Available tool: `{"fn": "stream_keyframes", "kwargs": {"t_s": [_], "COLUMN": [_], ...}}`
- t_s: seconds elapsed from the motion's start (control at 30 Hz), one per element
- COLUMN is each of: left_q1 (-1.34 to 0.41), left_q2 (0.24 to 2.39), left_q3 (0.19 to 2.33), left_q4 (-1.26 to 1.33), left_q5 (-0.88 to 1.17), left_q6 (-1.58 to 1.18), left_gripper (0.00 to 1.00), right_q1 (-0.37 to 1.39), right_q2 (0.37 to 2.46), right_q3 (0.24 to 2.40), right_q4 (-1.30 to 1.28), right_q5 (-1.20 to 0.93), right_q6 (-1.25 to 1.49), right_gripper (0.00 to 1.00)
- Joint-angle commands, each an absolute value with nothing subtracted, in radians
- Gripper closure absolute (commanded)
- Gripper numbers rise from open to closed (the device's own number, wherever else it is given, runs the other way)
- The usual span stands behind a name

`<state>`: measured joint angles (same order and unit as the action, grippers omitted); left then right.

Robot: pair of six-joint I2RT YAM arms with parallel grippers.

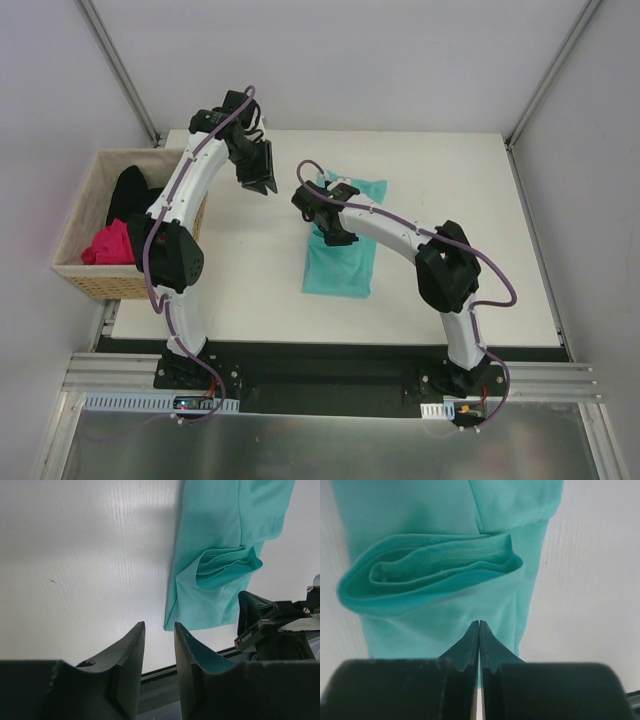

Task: Fold and stack the t-shirts
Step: Fold the folded rectangular tshirt in 1/3 of the way

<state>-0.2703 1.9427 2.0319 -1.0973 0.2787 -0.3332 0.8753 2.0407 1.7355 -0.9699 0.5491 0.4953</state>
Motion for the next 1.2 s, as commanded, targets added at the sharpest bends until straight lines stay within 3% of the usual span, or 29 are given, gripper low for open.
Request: {"fn": "stream_keyframes", "kwargs": {"t_s": [0.0, 0.5, 1.17], "left_q1": [-0.247, -0.193, -0.193], "left_q2": [1.914, 1.893, 1.871], "left_q3": [2.029, 1.974, 1.899], "left_q4": [-1.108, -1.12, -1.068], "left_q5": [0.278, 0.265, 0.339], "left_q6": [-0.307, -0.308, -0.334], "left_gripper": [0.71, 0.71, 0.71], "right_q1": [0.855, 0.68, 0.604], "right_q2": [2.092, 2.24, 2.072], "right_q3": [1.832, 1.96, 1.902], "right_q4": [-0.96, -0.937, -0.9], "right_q5": [0.485, 0.432, 0.537], "right_q6": [0.451, 0.402, 0.265], "right_gripper": [1.0, 1.0, 0.92]}}
